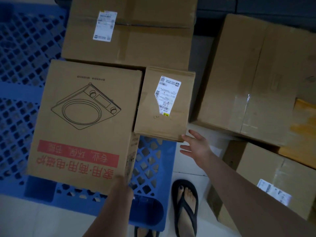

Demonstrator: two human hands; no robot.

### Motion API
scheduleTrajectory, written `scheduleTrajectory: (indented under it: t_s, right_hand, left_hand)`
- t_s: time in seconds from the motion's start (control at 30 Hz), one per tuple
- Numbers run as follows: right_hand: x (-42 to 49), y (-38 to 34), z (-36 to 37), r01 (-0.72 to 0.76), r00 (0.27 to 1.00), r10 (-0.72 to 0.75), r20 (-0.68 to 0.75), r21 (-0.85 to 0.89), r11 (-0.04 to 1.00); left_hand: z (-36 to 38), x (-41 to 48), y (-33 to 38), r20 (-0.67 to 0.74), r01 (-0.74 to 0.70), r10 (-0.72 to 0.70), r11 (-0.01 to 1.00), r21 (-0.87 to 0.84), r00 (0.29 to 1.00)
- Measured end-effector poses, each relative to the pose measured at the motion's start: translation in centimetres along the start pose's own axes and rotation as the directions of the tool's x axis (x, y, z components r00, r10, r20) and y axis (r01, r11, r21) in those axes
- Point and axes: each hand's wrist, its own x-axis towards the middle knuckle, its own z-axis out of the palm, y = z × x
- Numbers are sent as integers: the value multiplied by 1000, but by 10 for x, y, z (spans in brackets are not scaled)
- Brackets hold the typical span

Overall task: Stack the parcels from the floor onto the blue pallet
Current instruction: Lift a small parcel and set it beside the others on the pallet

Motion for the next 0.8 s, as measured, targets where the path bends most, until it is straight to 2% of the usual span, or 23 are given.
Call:
scheduleTrajectory:
  t_s: [0.1, 0.27, 0.4, 0.5, 0.63, 0.7, 0.77, 0.8]
  right_hand:
    - [0, -4, 4, 37, 997, -33, 68, -55, 998]
    - [6, -18, 13, 123, 992, -121, 24, -262, 957]
    - [7, -23, 17, 178, 983, -179, 35, -382, 907]
    - [9, -24, 16, 262, 965, -238, 112, -495, 829]
    - [5, -36, 15, 258, 963, -241, 122, -680, 687]
    - [1, -42, 17, 229, 970, -213, 120, -750, 621]
    - [-5, -46, 25, 187, 980, -170, 105, -780, 597]
    - [-11, -47, 29, 165, 983, -159, 87, -794, 584]
  left_hand:
    - [-38, 19, -11, -98, 125, -138, 984, -124, 986]
    - [-40, 16, -7, -2, 5, -6, 972, -236, 1000]
    - [-41, 12, -14, 38, 3, 7, 967, -253, 999]
    - [-48, 13, -16, 110, 37, -14, 976, -213, 994]
    - [-69, 14, -16, 170, 33, -27, 999, -29, 985]
    - [-78, 13, -17, 175, -12, -16, 988, 156, 984]
    - [-80, 5, -17, 117, -80, 31, 890, 448, 993]
    - [-80, 0, -15, 77, -114, 86, 832, 542, 993]
